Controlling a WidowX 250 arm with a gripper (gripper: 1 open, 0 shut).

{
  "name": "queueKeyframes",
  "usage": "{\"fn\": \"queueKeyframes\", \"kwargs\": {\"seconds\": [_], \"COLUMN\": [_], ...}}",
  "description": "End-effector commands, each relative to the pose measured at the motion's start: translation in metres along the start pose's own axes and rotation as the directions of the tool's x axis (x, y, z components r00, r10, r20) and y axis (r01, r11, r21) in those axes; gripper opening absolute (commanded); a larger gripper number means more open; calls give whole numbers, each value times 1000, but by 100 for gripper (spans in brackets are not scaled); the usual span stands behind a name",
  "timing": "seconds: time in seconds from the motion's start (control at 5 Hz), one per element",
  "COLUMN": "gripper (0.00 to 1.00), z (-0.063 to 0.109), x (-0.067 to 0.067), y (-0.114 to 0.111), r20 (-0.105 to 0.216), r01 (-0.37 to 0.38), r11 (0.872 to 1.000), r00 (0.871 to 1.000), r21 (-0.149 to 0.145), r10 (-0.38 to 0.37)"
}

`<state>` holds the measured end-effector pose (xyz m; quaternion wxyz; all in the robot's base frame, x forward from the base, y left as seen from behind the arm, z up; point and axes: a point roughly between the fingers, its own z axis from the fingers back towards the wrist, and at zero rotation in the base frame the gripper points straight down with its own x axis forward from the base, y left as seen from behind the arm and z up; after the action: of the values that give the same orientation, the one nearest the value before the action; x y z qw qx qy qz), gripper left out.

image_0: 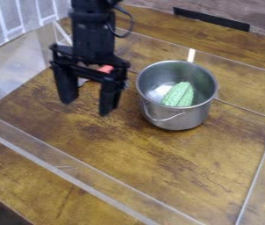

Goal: Remove the green object from the silver pot and put it on the table

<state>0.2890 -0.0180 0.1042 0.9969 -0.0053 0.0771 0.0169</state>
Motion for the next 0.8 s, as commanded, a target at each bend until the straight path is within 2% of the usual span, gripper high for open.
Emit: {"fn": "queueKeyframes", "kwargs": {"seconds": [0.0, 0.4, 0.6], "gripper": [100, 100, 100], "z": [21, 21, 20], "x": [24, 61, 74], "y": [-19, -63, -72], "r20": [84, 139, 162], "r01": [-103, -126, -147], "r11": [994, 991, 987], "r00": [991, 981, 975], "r21": [-28, -55, -59], "r10": [105, 133, 155]}}
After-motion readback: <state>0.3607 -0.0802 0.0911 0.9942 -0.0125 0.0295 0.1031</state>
